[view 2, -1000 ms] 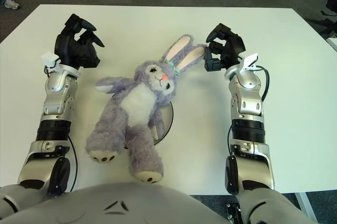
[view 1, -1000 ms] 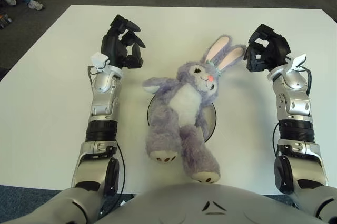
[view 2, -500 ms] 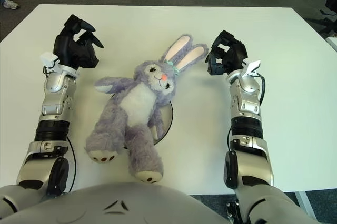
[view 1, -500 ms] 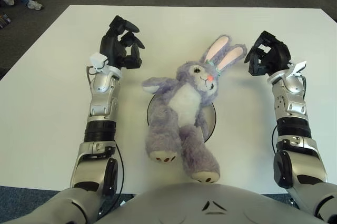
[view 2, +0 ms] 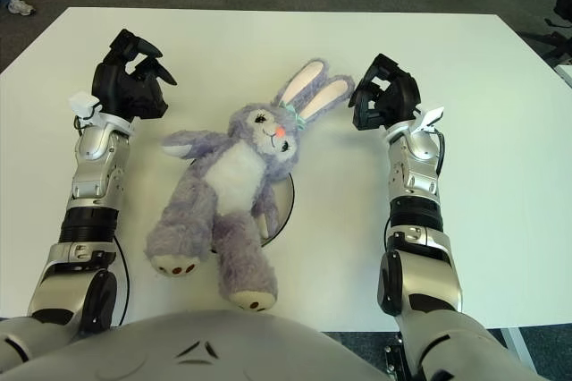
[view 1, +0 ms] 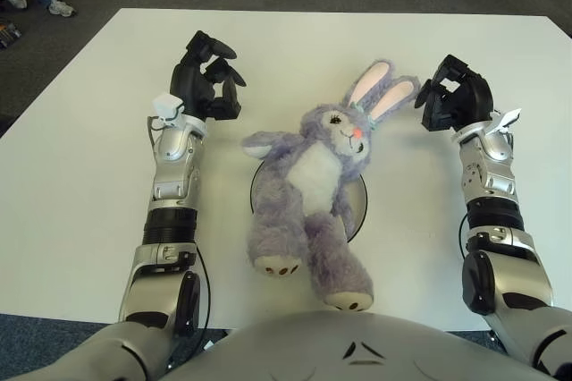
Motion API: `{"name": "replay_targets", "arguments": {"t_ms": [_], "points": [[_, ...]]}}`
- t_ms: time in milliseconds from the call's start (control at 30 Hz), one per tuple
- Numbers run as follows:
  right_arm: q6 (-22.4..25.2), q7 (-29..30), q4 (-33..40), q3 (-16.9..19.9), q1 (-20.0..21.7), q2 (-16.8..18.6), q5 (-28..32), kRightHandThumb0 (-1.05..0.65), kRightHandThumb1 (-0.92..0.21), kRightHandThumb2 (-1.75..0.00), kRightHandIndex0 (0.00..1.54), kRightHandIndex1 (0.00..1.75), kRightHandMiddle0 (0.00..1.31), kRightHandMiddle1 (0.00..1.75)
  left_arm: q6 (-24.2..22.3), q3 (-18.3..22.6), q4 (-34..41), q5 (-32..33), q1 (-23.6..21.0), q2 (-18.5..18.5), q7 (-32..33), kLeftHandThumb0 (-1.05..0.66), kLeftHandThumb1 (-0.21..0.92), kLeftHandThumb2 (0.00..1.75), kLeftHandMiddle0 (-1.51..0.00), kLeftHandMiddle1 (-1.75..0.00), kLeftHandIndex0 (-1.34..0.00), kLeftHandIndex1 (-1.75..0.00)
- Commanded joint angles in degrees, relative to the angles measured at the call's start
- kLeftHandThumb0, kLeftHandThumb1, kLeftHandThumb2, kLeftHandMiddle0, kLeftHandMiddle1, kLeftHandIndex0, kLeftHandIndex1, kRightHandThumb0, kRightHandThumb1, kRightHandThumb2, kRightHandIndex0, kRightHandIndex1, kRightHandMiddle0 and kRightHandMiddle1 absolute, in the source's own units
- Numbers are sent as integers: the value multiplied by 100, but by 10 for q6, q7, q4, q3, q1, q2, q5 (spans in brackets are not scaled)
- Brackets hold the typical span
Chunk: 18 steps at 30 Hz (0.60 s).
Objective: Put the doll into the plate.
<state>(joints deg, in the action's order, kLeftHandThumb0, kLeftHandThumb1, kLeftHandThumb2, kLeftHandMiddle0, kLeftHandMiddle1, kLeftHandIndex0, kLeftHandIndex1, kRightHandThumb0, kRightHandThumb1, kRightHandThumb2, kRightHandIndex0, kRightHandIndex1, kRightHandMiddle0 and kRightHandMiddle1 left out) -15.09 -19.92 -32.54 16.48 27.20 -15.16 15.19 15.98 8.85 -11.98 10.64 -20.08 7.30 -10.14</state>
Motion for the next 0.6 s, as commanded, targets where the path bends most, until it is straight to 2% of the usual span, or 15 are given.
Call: {"name": "replay_targets", "arguments": {"t_ms": [0, 133, 233, 333, 567], "points": [[-8, 0, 1, 6, 7, 4, 12, 0, 6, -170, 89, 164, 70, 175, 0, 2, -4, 4, 12, -5, 1, -1, 28, 134, -72, -165, -37, -175], [-2, 6, 12, 6, 2, 8, 12, 0, 5, -169, 90, 164, 67, 175, -8, 1, -1, 3, 19, -11, 5, -1, 27, 138, -72, -168, -38, -175], [1, 8, 16, 5, 0, 9, 12, 0, 4, -169, 90, 165, 66, 175, -11, 1, 0, 1, 22, -13, 7, -1, 26, 138, -60, -173, -48, -175], [7, 9, 21, 5, -4, 9, 13, 0, 4, -169, 90, 166, 66, 175, -15, 1, 2, 0, 24, -14, 8, -1, 26, 139, -56, -174, -51, -175], [32, 12, 41, 7, -12, 13, 26, 0, 3, -169, 89, 168, 64, 175, -24, 1, 9, 1, 34, -22, 14, -1, 25, 140, -55, -175, -54, -175]]}}
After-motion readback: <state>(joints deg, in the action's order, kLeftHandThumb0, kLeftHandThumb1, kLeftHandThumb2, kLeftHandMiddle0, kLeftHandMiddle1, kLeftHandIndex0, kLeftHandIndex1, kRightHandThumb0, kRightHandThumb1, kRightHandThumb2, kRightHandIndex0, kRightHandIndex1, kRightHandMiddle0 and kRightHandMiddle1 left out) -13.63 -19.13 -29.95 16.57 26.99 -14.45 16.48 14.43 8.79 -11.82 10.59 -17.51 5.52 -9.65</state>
